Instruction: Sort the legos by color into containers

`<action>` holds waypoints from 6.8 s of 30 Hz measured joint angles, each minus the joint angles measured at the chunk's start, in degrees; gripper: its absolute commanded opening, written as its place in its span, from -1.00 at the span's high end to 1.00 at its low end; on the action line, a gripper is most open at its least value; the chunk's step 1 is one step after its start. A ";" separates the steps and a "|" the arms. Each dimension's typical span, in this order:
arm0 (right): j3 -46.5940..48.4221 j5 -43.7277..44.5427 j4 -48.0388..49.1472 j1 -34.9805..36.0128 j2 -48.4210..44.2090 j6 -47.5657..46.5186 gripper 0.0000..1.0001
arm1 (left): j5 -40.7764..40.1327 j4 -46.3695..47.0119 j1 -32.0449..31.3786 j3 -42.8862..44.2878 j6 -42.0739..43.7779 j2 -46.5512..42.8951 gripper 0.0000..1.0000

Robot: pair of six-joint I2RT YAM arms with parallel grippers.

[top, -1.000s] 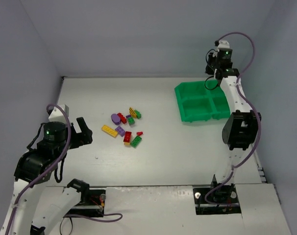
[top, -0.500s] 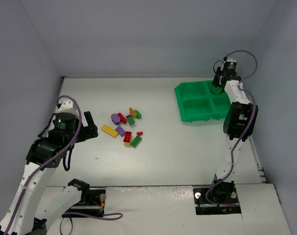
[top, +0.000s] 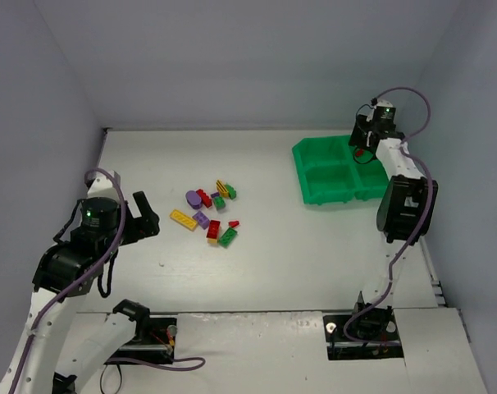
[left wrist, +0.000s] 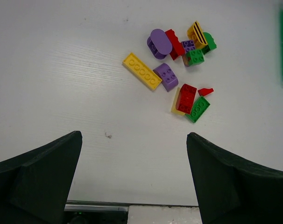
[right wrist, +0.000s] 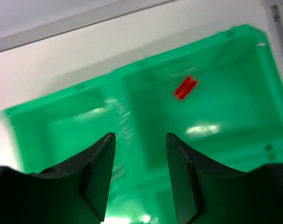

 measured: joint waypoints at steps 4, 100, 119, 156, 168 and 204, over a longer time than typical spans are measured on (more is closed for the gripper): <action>-8.02 -1.09 -0.09 5.25 -11.47 0.17 0.13 | 0.00 -0.94 0.00 0.02 0.00 -1.86 -0.75; 8.35 3.13 -3.93 -0.76 8.28 -2.71 -0.23 | 3.58 -2.19 0.00 1.95 -1.77 1.09 -0.75; -17.64 2.75 -2.23 32.72 -30.75 1.97 0.05 | 4.50 -2.91 0.00 1.95 -2.45 -3.52 -0.75; -7.56 8.11 -13.40 61.13 -8.57 18.64 -0.03 | 7.28 -6.75 0.00 2.03 -6.29 -7.02 -0.75; -7.91 9.09 -14.97 61.88 -3.32 27.36 -0.03 | 8.52 -6.78 0.00 2.03 -6.43 -7.08 -0.75; -4.46 8.31 -15.80 62.62 0.24 30.42 0.14 | 9.62 -7.02 0.00 0.74 -8.39 -9.66 -0.75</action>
